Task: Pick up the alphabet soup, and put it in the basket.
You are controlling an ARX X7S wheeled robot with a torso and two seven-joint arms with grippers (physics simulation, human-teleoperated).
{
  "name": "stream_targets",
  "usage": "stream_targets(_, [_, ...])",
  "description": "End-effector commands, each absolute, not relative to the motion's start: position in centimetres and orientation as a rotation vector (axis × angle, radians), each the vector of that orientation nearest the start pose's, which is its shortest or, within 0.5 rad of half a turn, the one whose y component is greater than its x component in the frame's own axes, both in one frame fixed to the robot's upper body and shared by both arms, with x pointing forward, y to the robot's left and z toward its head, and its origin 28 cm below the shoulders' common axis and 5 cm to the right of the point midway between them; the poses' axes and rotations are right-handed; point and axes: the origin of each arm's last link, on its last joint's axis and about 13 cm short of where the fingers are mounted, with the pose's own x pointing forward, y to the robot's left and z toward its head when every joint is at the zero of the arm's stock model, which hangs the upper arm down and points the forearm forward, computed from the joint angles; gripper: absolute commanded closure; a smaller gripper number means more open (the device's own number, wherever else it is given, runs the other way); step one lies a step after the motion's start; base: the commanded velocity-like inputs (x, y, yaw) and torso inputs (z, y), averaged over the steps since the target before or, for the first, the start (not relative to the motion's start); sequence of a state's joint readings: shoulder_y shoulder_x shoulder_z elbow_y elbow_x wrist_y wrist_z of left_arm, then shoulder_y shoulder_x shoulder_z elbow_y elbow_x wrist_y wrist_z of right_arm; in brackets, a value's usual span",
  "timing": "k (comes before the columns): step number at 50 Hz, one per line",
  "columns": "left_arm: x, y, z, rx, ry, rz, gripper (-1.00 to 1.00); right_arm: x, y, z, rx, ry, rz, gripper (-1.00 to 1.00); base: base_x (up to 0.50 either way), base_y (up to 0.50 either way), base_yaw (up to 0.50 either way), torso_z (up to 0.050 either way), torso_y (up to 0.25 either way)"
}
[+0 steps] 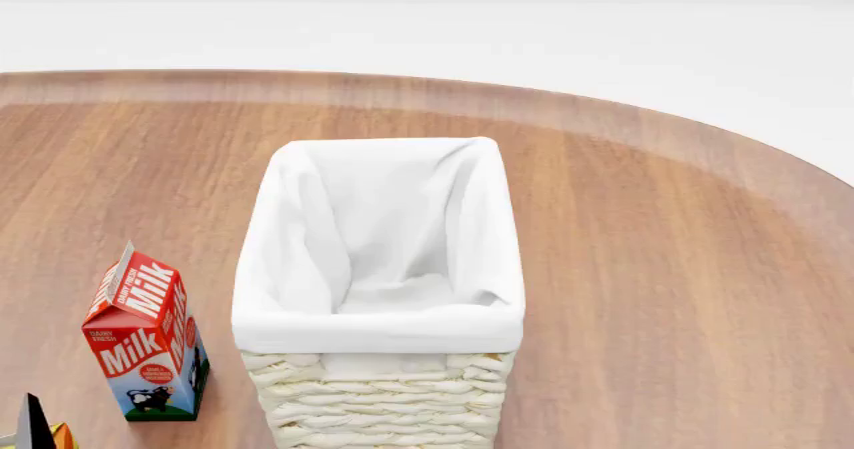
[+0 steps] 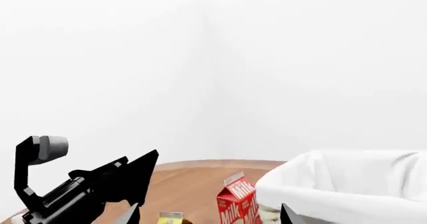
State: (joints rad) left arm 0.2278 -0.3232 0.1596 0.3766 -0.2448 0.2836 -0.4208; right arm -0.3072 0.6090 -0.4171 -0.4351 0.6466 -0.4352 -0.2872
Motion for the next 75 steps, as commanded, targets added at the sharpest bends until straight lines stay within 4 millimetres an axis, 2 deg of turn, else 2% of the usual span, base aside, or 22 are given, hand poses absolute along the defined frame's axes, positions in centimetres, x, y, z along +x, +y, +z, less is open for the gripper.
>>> stream_targets(1, [16.0, 22.7, 6.9, -0.094, -0.358, 0.157, -1.00, 11.3, -11.6, 6.1, 0.262, -0.228, 0.958, -1.00, 0.00, 0.00, 0.00, 0.000, 0.000])
stream_targets(24, [15.7, 22.7, 7.1, -0.091, -0.361, 0.165, -1.00, 10.1, -10.9, 5.2, 0.180, -0.143, 1.099, -1.00, 0.00, 0.00, 0.00, 0.000, 0.000])
stream_targets(37, [15.8, 22.7, 7.1, -0.091, -0.362, 0.166, -1.00, 9.8, -11.4, 5.7, 0.142, -0.088, 1.093, -1.00, 0.00, 0.00, 0.00, 0.000, 0.000])
stream_targets(45, [15.8, 22.6, 7.0, -0.090, -0.360, 0.165, -1.00, 8.9, -11.7, 6.1, 0.074, -0.031, 1.098, -1.00, 0.00, 0.00, 0.00, 0.000, 0.000])
stream_targets(75, [15.9, 22.6, 6.9, -0.085, -0.356, 0.161, -1.00, 8.5, -11.8, 5.6, -0.071, 0.111, 1.072, -1.00, 0.00, 0.00, 0.00, 0.000, 0.000])
